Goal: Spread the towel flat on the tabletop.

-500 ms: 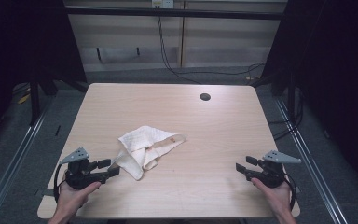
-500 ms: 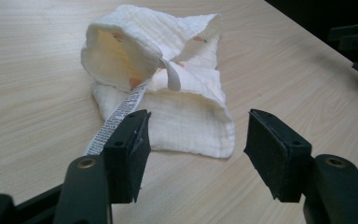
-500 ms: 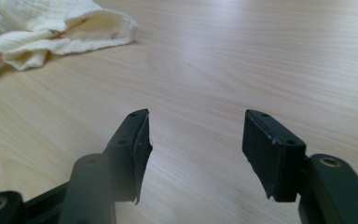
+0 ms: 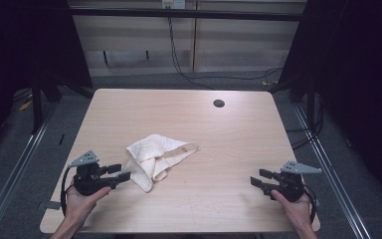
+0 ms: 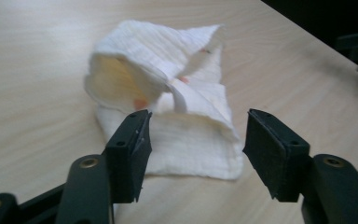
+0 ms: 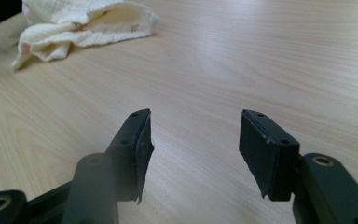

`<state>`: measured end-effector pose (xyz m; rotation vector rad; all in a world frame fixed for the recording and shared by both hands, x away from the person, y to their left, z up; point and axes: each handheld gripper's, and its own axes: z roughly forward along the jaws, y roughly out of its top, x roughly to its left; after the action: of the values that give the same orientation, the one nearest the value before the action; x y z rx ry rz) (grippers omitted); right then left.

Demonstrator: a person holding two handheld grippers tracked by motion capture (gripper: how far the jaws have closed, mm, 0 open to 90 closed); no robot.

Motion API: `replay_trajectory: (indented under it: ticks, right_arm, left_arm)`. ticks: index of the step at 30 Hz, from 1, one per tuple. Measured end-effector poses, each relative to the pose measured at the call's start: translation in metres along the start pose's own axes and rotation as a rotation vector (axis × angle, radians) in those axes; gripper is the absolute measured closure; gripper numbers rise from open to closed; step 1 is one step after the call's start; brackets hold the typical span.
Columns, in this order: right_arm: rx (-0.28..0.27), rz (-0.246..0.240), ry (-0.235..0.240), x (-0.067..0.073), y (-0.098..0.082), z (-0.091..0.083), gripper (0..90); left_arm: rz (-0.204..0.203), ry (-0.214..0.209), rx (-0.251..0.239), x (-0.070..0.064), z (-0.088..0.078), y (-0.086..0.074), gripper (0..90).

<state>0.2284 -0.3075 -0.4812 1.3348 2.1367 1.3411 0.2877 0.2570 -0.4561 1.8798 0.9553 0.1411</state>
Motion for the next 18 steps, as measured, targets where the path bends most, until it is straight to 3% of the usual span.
replay_trajectory:
  ticks: [4, 6, 12, 15, 18]
  right_arm:
    - [0.022, -0.013, 0.020, 0.007, 0.002, 0.002, 36.6]
    - [0.029, -0.035, 0.016, 0.009, 0.002, 0.003, 36.4]
    - [0.051, -0.029, 0.028, 0.010, 0.000, 0.004, 35.8]
    - [0.051, -0.023, 0.005, 0.009, 0.000, 0.005, 34.3]
    - [0.048, -0.019, -0.002, 0.007, 0.000, 0.006, 33.7]
  left_arm:
    - [0.038, 0.010, 0.016, 0.001, 0.002, 0.007, 40.3]
    - [0.066, 0.015, 0.015, 0.003, 0.004, 0.009, 45.8]
    - [0.083, 0.024, 0.042, 0.009, 0.013, 0.020, 46.1]
    - [0.102, 0.016, 0.056, 0.016, 0.018, 0.030, 46.2]
    - [0.088, 0.023, 0.036, 0.024, 0.026, 0.040, 46.6]
